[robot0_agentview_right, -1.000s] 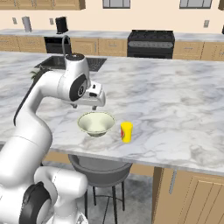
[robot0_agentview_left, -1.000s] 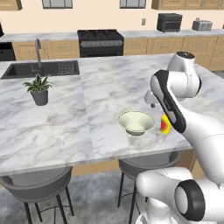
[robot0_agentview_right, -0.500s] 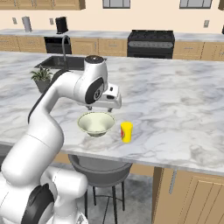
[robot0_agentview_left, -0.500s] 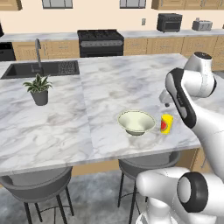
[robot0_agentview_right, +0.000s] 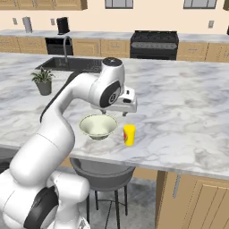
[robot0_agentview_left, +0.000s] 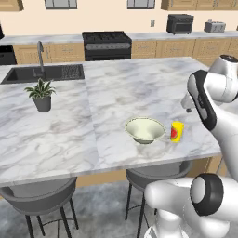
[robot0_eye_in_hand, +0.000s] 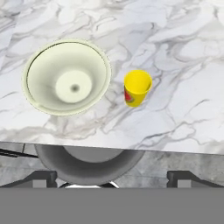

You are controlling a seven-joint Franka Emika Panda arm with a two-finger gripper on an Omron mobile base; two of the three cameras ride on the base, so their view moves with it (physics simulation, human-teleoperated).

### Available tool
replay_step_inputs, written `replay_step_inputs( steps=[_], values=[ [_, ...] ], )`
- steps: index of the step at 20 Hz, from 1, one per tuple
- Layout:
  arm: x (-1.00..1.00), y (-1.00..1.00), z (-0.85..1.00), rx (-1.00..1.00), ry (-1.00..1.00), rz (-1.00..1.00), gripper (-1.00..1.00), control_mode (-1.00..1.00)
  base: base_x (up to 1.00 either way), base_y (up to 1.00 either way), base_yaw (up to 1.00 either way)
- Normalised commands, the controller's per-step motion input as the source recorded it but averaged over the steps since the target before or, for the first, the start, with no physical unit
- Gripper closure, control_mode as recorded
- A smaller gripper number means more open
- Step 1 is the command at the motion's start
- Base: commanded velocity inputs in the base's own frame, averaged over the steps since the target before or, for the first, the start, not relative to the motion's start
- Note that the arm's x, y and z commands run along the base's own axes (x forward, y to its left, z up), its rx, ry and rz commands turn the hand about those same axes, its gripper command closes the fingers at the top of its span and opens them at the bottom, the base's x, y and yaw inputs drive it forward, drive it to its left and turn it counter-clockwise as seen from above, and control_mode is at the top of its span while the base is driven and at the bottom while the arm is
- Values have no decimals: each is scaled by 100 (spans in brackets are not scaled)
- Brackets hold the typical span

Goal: Place the cup inside the bowl on the dining table and move the bowl to any counter.

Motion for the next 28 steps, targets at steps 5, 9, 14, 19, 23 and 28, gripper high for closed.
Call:
replay_step_inputs(
  steps=[5,9,14,19,23,28],
  values=[
    [0,-31,0,1,3,0,-100,-100,0,0,0],
    [0,-19,0,3,5,-3,-100,-100,0,0,0],
    [0,-10,0,6,2,-8,-100,-100,0,0,0],
    [0,-6,0,5,0,-8,-100,-100,0,0,0],
    [3,0,0,0,0,-6,-100,-100,0,0,0],
    [30,0,0,0,0,-4,-100,-100,0,0,0]
  ],
)
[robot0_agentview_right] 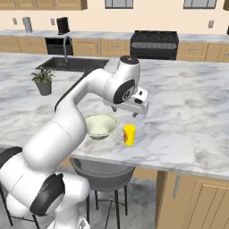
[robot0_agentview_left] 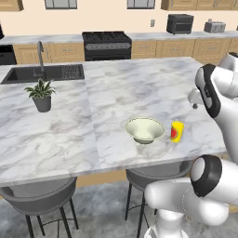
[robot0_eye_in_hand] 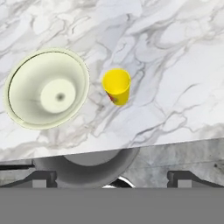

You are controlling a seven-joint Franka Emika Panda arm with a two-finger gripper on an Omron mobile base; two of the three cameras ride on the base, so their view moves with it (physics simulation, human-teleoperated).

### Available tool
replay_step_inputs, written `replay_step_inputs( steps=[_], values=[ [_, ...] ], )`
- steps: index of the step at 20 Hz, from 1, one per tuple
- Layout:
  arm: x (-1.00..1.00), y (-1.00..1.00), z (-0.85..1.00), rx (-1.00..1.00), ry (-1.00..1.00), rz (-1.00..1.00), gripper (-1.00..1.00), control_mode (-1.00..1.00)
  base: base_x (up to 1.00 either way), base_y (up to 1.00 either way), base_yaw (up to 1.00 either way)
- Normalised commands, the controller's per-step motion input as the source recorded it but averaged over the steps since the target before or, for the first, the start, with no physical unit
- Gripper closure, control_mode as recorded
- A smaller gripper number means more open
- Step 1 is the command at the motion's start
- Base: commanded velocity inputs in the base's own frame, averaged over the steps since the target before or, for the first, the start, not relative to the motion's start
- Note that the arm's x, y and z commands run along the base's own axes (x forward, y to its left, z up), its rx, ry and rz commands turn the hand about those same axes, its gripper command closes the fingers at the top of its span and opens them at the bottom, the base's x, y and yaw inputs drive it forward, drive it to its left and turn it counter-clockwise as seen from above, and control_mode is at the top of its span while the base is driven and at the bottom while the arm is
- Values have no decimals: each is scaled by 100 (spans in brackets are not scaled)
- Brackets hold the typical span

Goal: Place the cup inside the bowl on the dining table and move the bowl to any counter.

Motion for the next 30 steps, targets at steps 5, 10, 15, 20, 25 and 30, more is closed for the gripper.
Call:
replay_step_inputs(
  steps=[5,10,15,20,25,30],
  values=[
    [32,0,0,0,0,-2,-100,-100,0,0,0],
    [27,0,0,0,0,0,-100,-100,0,0,0],
    [15,0,-4,0,0,0,-100,-100,0,0,0],
    [8,-1,-10,0,0,0,-100,-100,0,0,0],
    [10,-2,-15,0,0,0,-100,-100,0,0,0],
    [9,0,-13,0,0,0,-100,-100,0,0,0]
  ],
)
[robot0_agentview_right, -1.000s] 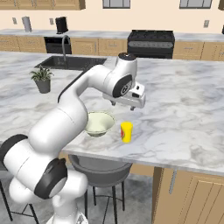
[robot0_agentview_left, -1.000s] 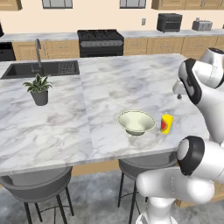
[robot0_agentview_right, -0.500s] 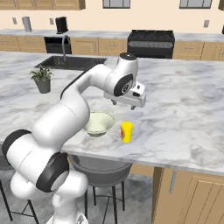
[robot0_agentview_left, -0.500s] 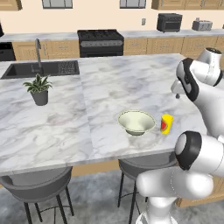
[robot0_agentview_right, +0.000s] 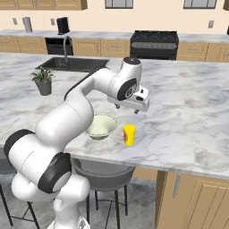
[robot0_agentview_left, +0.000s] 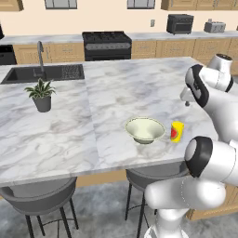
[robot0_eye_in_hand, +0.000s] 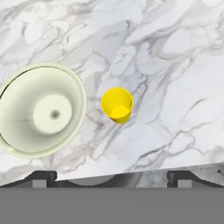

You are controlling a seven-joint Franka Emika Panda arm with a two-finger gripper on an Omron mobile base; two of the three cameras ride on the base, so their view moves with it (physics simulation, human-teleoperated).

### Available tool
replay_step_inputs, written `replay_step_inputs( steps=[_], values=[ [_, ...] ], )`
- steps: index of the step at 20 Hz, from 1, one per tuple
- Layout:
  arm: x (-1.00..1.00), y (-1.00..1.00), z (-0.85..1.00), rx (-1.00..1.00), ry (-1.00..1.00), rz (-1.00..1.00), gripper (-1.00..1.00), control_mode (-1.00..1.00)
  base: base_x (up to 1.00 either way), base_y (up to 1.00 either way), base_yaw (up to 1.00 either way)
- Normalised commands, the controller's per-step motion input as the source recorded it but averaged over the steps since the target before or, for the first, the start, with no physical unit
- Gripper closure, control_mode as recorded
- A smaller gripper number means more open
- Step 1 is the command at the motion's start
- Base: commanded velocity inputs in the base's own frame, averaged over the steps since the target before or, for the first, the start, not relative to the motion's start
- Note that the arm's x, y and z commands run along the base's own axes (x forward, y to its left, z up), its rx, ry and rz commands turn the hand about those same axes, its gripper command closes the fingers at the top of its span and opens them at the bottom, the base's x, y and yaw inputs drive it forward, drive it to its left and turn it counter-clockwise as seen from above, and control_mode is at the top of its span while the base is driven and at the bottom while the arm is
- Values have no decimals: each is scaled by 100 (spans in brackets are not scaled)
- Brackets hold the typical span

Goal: Place the cup inside the bowl on the dining table and move the bowl to any counter.

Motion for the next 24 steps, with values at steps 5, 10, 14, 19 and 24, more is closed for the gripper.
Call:
replay_step_inputs(
  steps=[5,10,14,19,24],
  values=[
    [2,0,-15,0,0,0,-100,-100,0,0,0],
    [9,-1,-10,0,0,0,-100,-100,0,0,0],
    [14,-2,-11,0,0,0,-100,-100,0,0,0],
    [27,-1,-4,0,0,0,-100,-100,0,0,0],
    [23,-2,-5,0,0,0,-100,-100,0,0,0]
  ],
)
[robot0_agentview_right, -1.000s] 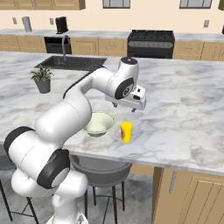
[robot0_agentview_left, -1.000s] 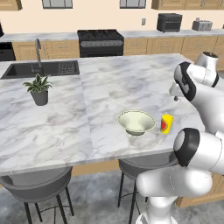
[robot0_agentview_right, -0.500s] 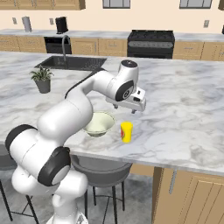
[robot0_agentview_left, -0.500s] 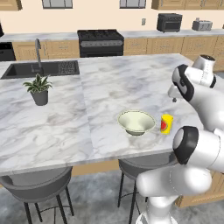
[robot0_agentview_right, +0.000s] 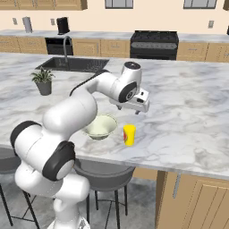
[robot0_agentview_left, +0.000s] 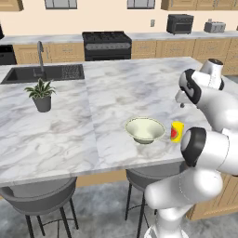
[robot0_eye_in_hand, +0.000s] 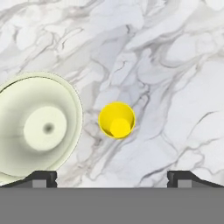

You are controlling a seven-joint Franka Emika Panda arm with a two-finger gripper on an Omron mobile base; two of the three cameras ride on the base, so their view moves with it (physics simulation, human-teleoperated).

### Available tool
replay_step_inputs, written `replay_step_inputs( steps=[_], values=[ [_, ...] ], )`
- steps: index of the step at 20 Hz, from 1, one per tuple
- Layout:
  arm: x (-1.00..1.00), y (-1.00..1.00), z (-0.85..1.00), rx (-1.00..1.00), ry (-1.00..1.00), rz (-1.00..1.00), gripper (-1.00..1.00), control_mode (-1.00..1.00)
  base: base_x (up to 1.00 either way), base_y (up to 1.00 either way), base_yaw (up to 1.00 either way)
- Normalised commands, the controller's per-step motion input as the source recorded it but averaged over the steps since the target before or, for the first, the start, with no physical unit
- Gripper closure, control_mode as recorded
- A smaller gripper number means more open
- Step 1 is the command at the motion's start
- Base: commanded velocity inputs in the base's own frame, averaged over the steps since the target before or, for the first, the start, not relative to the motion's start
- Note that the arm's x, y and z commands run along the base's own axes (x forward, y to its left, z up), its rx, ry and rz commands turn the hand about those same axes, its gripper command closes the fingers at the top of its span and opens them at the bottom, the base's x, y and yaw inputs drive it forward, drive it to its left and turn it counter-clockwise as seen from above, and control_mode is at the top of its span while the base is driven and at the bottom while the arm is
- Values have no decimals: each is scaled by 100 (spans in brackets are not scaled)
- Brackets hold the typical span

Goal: Place the cup inside the bowl on the dining table and move the bowl to any counter.

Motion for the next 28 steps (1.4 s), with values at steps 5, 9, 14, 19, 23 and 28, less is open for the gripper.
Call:
replay_step_inputs(
  steps=[5,9,14,19,23,28],
  values=[
    [1,-10,-16,0,0,0,-100,-100,0,0,0],
    [12,-11,-18,0,0,0,-100,-100,0,0,0],
    [7,-7,-11,0,0,0,-100,-100,0,0,0],
    [18,-2,-12,0,0,0,-100,-100,0,0,0],
    [8,-7,-9,0,0,0,-100,-100,0,0,0],
    [4,-14,-15,0,0,0,-100,-100,0,0,0]
  ],
)
